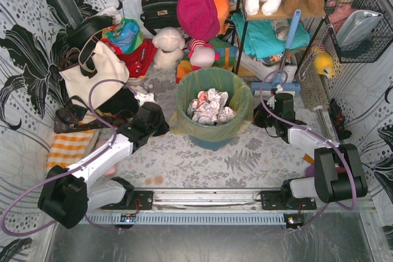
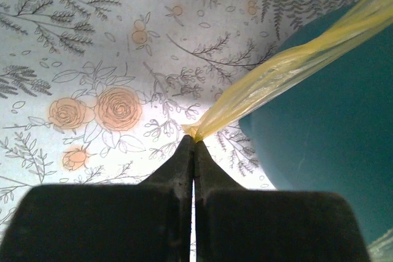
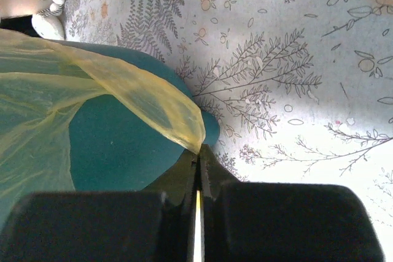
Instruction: Tie the trash bag
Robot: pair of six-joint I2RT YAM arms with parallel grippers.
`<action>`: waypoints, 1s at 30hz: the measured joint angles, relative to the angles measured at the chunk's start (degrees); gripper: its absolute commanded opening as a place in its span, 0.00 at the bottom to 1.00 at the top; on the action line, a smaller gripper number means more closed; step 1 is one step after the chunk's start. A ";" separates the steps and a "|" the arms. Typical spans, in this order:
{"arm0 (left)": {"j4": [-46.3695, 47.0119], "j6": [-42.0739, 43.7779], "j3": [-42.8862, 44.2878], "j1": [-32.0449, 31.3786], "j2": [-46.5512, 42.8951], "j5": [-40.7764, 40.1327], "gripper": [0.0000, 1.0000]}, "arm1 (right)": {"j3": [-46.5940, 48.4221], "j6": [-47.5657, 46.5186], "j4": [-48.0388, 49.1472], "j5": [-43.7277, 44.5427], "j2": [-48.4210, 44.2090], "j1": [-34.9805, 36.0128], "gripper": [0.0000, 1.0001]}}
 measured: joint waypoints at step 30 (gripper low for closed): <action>3.56 -0.59 0.39 0.00 1.55 4.15 0.55 | -2.84 0.09 -0.02 -1.73 -2.80 0.00 0.00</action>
